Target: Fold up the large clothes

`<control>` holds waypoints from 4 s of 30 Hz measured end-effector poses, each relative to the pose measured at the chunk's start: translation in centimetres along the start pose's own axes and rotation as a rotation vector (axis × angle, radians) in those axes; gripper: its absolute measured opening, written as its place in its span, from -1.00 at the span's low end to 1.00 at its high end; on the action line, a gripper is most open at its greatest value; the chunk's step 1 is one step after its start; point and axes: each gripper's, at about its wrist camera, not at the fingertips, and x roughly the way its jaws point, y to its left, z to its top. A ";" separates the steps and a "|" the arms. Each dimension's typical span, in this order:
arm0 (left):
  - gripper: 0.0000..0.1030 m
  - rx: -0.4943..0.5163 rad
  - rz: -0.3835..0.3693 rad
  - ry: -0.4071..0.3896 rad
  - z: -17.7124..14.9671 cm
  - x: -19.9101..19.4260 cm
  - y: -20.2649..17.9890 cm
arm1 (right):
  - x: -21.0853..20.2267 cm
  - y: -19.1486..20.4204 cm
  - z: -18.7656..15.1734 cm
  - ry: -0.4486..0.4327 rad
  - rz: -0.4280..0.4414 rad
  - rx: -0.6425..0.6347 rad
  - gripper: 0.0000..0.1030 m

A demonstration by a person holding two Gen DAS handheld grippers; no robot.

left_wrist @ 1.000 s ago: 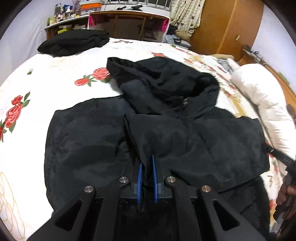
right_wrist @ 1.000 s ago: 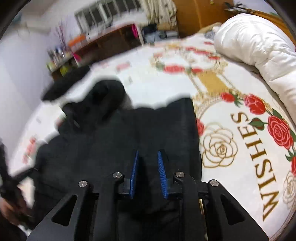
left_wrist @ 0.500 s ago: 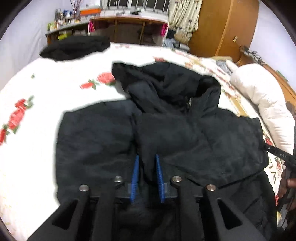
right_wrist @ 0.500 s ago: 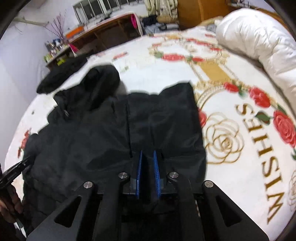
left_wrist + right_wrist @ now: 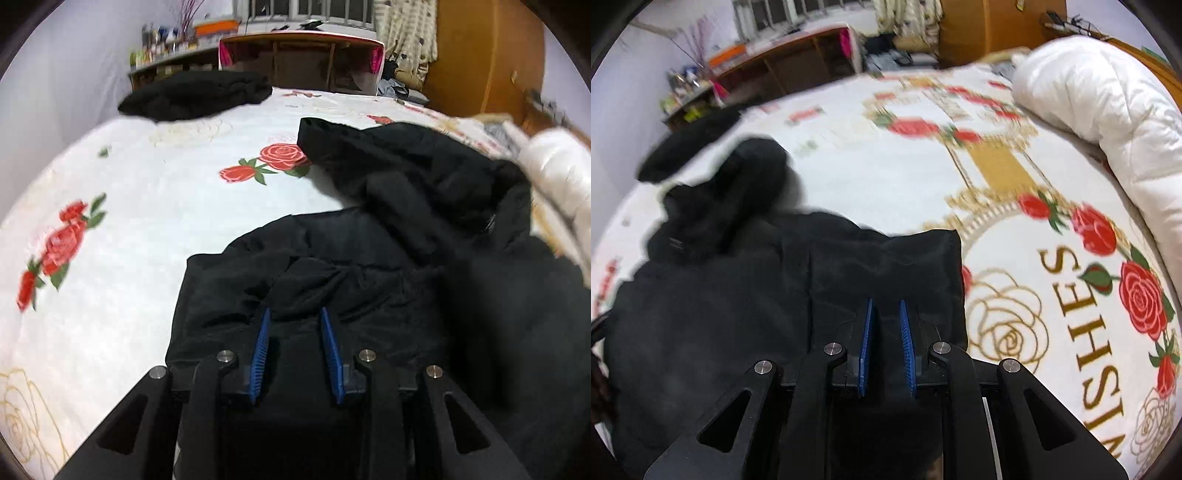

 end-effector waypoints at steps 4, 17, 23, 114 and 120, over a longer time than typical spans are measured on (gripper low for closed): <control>-0.40 -0.020 0.025 -0.039 -0.9 0.4 -0.2 | 1.7 -1.6 -1.0 -0.024 -0.001 0.060 -0.70; -0.38 -0.065 0.030 -0.052 0.8 -3.7 1.0 | -3.4 -1.6 -0.1 -0.102 0.042 0.059 -0.70; -0.38 -0.104 -0.015 -0.040 -0.7 -5.2 2.1 | -5.3 -1.0 -2.7 -0.077 0.136 0.040 -0.70; 0.25 0.023 -0.178 -0.071 6.3 -11.4 -1.8 | -11.6 9.9 0.8 -0.069 0.322 -0.199 0.11; 0.26 -0.004 -0.175 -0.027 12.0 -4.6 -1.0 | -5.7 11.1 8.2 -0.051 0.326 -0.198 0.11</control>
